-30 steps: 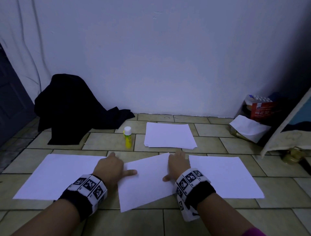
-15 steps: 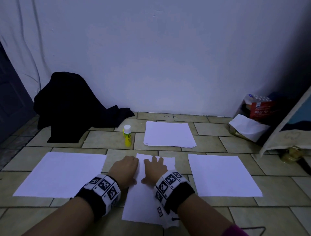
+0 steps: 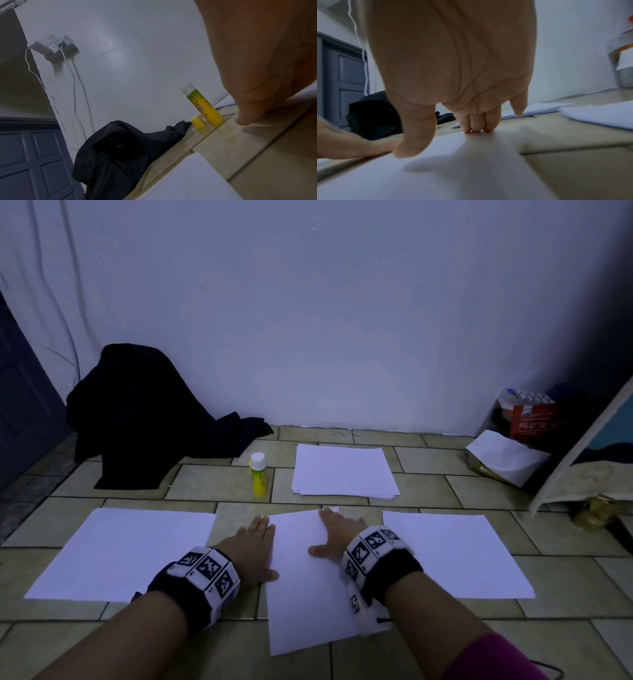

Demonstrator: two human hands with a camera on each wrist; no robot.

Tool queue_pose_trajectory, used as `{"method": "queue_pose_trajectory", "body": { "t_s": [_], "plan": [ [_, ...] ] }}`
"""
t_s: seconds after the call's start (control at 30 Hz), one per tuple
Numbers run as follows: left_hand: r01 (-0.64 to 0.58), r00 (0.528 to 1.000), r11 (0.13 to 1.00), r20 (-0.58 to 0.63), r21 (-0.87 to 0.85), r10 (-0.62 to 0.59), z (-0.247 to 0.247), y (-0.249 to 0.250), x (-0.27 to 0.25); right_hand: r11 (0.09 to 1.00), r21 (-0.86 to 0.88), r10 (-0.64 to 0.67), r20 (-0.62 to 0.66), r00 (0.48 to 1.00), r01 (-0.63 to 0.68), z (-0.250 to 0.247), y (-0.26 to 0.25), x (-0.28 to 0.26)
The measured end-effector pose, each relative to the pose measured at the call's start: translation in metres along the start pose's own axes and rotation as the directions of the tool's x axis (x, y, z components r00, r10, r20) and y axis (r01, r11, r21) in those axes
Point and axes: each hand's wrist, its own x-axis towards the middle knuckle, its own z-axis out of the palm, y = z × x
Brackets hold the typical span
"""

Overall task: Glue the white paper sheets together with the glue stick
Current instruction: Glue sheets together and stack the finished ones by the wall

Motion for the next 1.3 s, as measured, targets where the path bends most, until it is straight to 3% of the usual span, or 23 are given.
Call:
{"method": "queue_pose_trajectory", "body": {
  "t_s": [0.17,0.3,0.37,0.47,0.67,0.83,1.07,1.3],
  "plan": [
    [0.003,0.998,1.000,-0.069,0.022,-0.002,-0.003,-0.004,-0.006,0.999,-0.031,0.009,-0.071,0.997,-0.011,-0.005,-0.004,0.003],
    [0.052,0.974,0.997,-0.225,0.057,-0.038,-0.008,-0.008,-0.012,0.990,-0.143,-0.019,-0.196,0.980,-0.009,-0.005,-0.018,-0.005],
    [0.021,0.968,0.998,-0.249,0.052,-0.007,-0.009,-0.008,-0.012,0.992,-0.123,-0.032,-0.204,0.978,0.007,0.001,-0.027,-0.005],
    [-0.068,0.975,0.998,-0.209,0.016,0.069,-0.004,-0.007,-0.012,0.997,-0.067,-0.045,-0.159,0.986,0.035,0.012,-0.041,-0.002],
    [-0.051,0.976,0.994,-0.208,0.097,0.071,-0.001,-0.006,-0.011,0.978,-0.116,-0.184,-0.092,0.979,0.173,0.020,-0.053,-0.002],
    [-0.031,0.999,0.998,-0.028,0.047,0.033,0.010,-0.020,0.002,0.965,-0.141,-0.229,-0.044,0.973,0.220,0.017,-0.035,-0.002],
    [-0.059,0.998,0.998,-0.018,0.003,0.059,0.012,-0.027,0.002,0.980,-0.151,-0.112,0.103,0.988,0.126,0.004,0.043,-0.008],
    [-0.050,0.998,0.999,0.023,-0.010,0.051,0.010,-0.029,0.003,0.986,-0.162,-0.020,0.075,0.997,0.032,0.001,0.069,-0.007]
  ]
}}
